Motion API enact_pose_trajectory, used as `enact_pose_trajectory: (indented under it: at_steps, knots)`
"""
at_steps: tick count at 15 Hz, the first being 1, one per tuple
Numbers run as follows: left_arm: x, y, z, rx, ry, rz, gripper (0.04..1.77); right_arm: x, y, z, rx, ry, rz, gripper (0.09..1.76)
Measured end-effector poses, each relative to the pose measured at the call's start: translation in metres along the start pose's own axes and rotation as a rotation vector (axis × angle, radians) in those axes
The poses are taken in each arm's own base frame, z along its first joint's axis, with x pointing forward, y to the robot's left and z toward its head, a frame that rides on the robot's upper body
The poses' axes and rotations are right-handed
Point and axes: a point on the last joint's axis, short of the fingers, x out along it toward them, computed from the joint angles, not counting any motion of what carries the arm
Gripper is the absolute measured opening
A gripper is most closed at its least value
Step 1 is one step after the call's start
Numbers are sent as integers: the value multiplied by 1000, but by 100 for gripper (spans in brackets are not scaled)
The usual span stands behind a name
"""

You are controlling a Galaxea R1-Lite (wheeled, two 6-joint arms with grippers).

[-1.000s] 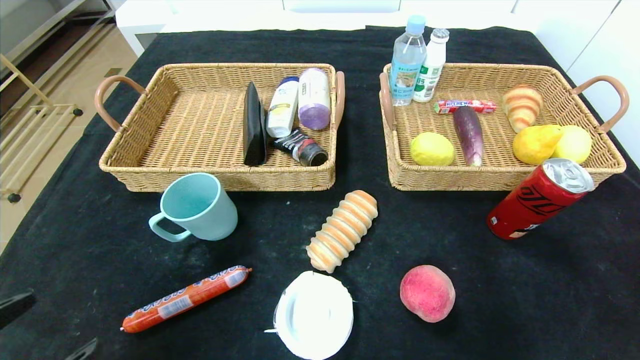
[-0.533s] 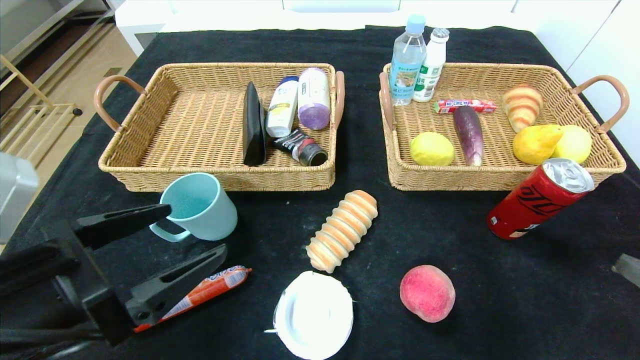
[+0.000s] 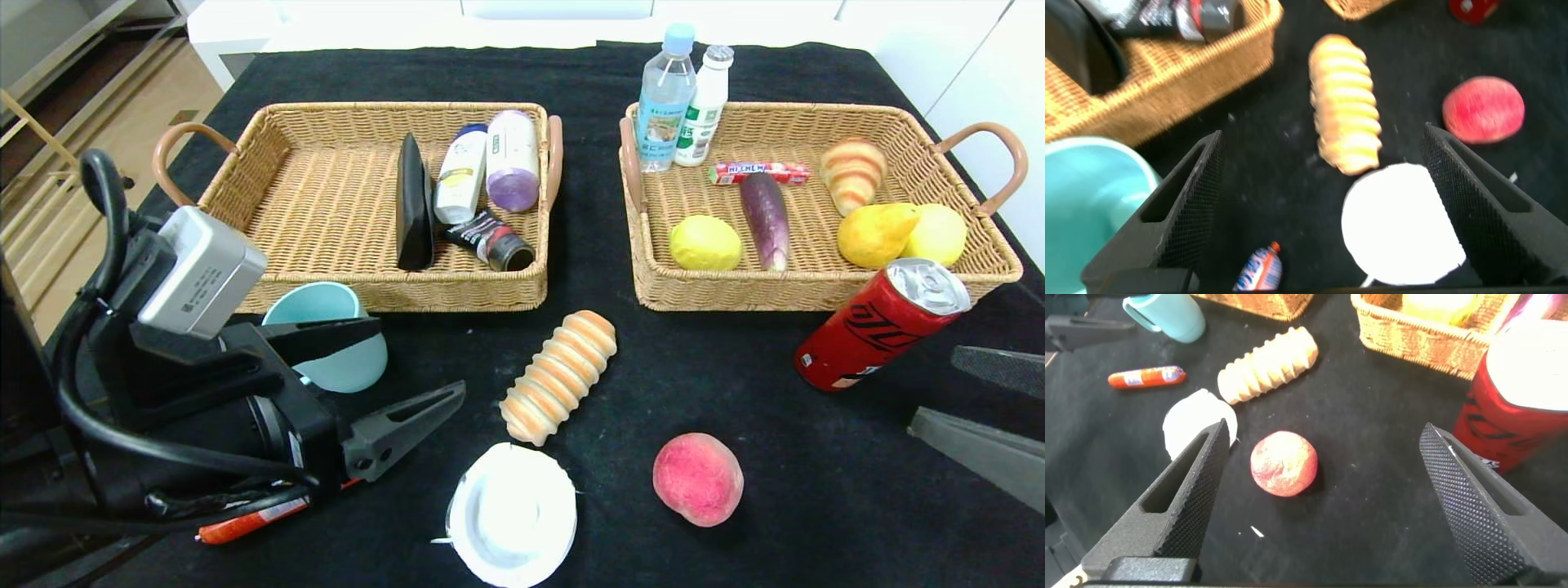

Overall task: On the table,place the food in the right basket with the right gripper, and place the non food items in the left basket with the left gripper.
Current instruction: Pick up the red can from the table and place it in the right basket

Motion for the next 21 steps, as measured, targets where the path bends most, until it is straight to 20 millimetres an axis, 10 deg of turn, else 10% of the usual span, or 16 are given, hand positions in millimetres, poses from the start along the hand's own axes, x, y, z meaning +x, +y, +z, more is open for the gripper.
enact_pose_trajectory:
  at_steps: [15, 21]
  knots:
    - [-8, -3, 1, 8, -14, 7, 172, -20, -7, -18, 33, 111, -251, 170]
    - [-9, -2, 2, 9, -22, 16, 172, 14, -20, -21, 25, 7, -456, 170]
